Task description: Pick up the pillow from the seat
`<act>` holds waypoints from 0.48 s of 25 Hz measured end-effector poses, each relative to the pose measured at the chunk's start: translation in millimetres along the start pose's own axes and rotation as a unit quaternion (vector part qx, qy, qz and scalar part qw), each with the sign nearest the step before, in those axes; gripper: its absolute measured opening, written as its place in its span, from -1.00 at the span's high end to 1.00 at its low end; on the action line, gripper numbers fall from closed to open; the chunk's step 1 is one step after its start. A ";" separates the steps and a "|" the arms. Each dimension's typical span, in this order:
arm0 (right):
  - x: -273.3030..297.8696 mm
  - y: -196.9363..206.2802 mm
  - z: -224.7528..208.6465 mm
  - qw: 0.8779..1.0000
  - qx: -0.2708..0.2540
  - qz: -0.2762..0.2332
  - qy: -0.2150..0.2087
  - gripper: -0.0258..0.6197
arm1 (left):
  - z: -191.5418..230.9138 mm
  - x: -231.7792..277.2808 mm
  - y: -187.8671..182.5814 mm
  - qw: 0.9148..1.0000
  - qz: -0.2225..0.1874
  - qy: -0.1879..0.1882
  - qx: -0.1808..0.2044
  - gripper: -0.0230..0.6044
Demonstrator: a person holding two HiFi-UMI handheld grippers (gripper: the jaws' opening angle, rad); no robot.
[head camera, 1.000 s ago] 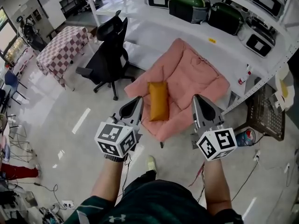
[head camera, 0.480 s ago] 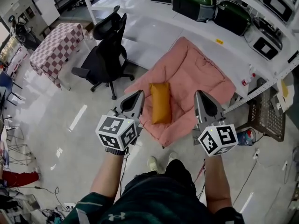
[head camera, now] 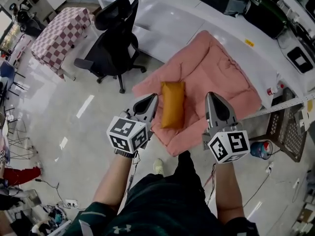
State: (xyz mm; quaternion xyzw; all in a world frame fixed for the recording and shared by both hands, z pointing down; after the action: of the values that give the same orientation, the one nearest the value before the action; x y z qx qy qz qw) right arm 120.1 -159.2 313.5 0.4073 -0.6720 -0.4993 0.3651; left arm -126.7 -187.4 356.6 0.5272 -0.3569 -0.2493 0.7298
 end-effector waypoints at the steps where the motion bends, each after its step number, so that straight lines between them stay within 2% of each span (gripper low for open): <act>1: 11.2 3.4 -7.2 1.000 -0.001 0.005 -0.004 0.91 | 4.9 11.5 5.5 1.000 0.003 -0.001 -0.004 0.92; 4: 44.0 13.4 -28.4 0.999 -0.016 0.017 -0.021 0.91 | 20.1 47.5 23.3 1.000 0.014 -0.013 -0.016 0.92; 8: 85.1 39.4 -55.0 0.996 -0.061 0.040 -0.042 0.91 | 37.7 94.0 54.0 0.998 0.038 -0.040 -0.002 0.92; 12: 124.6 79.4 -84.5 0.994 -0.059 0.069 -0.062 0.91 | 59.0 140.5 97.4 0.996 0.066 -0.060 -0.015 0.92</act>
State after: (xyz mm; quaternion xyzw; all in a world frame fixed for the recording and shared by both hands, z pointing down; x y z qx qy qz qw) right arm 131.4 -291.0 420.7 0.3062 -0.6892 -0.5361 0.3793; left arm -86.9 -295.1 496.3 0.4752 -0.4303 -0.2371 0.7299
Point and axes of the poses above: the fingertips, and each gripper's own axes: x forward along the fingers, z to its left, y out of its underside, the point moved 8 cm from there along -x, backward along the fingers, and after that the axes turned 5 degrees about x, right-handed, at the moved point
